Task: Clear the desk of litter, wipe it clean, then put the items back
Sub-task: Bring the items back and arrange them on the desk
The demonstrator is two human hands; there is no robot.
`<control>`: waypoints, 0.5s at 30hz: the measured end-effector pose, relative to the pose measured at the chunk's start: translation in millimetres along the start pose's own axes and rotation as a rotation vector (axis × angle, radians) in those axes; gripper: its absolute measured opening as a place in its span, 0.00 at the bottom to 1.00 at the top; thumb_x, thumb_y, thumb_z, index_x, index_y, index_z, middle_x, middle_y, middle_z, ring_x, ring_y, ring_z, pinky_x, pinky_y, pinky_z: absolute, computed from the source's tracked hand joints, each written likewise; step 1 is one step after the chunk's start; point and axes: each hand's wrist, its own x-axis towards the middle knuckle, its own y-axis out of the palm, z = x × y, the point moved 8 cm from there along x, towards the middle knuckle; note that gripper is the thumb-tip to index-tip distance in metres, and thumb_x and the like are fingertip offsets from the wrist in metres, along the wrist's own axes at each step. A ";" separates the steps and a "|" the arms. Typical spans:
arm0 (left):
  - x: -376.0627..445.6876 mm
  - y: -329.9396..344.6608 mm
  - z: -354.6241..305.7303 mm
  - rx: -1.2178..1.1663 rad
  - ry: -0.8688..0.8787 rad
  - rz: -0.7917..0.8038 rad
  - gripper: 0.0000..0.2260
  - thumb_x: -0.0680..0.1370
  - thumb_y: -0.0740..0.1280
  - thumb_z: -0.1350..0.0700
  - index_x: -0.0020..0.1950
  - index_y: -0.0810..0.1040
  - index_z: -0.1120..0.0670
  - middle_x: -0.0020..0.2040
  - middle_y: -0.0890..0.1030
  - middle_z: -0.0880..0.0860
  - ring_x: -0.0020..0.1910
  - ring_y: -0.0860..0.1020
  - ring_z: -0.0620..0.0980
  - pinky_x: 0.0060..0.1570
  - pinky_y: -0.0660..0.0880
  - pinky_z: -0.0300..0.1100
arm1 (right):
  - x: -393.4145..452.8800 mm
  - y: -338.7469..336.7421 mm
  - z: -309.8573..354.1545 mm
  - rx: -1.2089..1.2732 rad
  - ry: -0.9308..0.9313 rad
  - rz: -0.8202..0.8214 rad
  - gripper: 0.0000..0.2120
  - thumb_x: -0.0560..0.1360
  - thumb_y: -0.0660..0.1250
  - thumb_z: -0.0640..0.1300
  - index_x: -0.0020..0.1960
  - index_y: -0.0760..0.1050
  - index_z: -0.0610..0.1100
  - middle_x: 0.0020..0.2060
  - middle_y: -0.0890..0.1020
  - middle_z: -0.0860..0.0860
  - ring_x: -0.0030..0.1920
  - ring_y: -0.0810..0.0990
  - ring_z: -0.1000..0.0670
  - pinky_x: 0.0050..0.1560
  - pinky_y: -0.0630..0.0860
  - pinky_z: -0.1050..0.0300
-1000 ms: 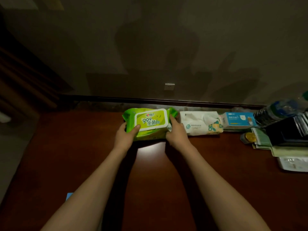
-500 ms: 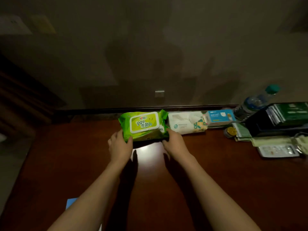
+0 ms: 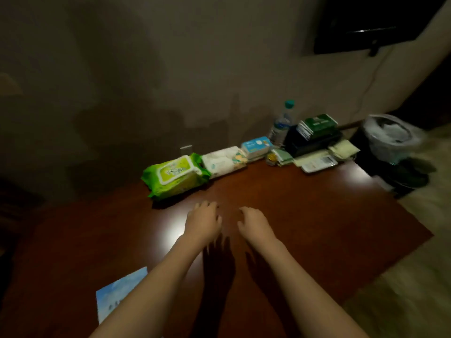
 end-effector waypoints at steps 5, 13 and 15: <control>-23.8 33.8 -103.5 0.125 0.264 0.115 0.18 0.80 0.58 0.52 0.69 0.68 0.53 0.66 0.72 0.53 0.65 0.68 0.55 0.62 0.67 0.50 | -69.7 -42.0 -83.7 -0.007 0.168 -0.167 0.17 0.79 0.60 0.38 0.68 0.70 0.39 0.64 0.75 0.45 0.66 0.71 0.45 0.64 0.71 0.54; -114.8 108.7 -331.5 0.196 0.765 0.218 0.16 0.81 0.58 0.53 0.68 0.69 0.52 0.66 0.73 0.52 0.65 0.69 0.53 0.64 0.68 0.50 | -237.9 -102.1 -254.4 0.107 0.557 -0.455 0.11 0.76 0.61 0.39 0.57 0.76 0.40 0.54 0.79 0.43 0.57 0.77 0.42 0.58 0.74 0.50; -148.0 138.4 -384.6 0.231 0.887 0.274 0.15 0.81 0.57 0.53 0.66 0.71 0.52 0.63 0.74 0.52 0.63 0.71 0.53 0.62 0.70 0.50 | -288.9 -103.3 -299.7 0.118 0.676 -0.480 0.15 0.76 0.61 0.39 0.61 0.74 0.37 0.58 0.77 0.40 0.61 0.74 0.41 0.61 0.71 0.51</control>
